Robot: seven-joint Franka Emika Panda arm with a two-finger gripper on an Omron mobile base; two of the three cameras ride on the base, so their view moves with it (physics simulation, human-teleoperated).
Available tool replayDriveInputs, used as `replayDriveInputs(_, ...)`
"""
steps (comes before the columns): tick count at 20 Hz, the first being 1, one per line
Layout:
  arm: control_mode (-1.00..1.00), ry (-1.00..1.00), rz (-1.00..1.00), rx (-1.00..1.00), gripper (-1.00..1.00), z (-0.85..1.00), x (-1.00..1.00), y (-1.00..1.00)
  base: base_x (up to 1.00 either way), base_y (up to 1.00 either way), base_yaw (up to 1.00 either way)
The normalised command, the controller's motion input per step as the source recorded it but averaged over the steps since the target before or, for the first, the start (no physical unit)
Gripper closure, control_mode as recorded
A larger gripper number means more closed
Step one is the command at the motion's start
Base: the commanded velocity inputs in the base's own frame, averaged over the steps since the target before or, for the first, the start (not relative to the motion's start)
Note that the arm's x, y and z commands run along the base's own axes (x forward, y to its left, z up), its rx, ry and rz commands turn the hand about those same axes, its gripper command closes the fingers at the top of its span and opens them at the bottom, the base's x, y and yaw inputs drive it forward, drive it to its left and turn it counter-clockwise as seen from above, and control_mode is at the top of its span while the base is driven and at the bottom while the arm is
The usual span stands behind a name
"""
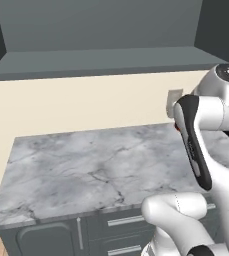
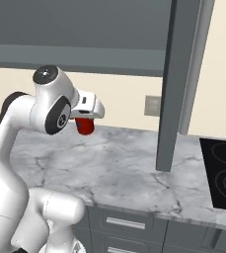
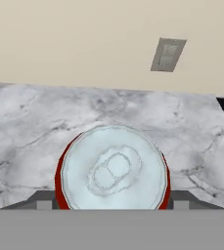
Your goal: Sort all alcoholic drinks to one cabinet, and non-alcoholic drinks to the other.
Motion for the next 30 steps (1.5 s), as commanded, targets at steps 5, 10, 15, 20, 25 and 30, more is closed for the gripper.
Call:
replayDriveInputs(5, -1.00, -0.13, 0.00, -0.12, 1.00, 0.65, 0.00, 0.28, 0.00, 0.00, 0.00)
replayDriveInputs(10, -1.00, -0.06, 0.00, -0.01, 1.00, 0.96, -0.01, 0.17, 0.00, 0.00, 0.00)
replayDriveInputs(15, -1.00, 0.00, 0.00, 0.00, 1.00, 0.65, -0.02, 0.08, 0.00, 0.00, 0.00)
replayDriveInputs(20, -1.00, -0.05, 0.00, 0.00, 1.00, 0.13, -0.01, 0.06, 0.00, 0.00, 0.00)
replayDriveInputs(25, -1.00, -0.22, 0.00, -0.04, 1.00, 0.01, 0.00, 0.12, 0.00, 0.00, 0.00)
replayDriveInputs(30, -1.00, -0.21, 0.00, -0.04, 1.00, 0.21, 0.00, 0.12, 0.00, 0.00, 0.00)
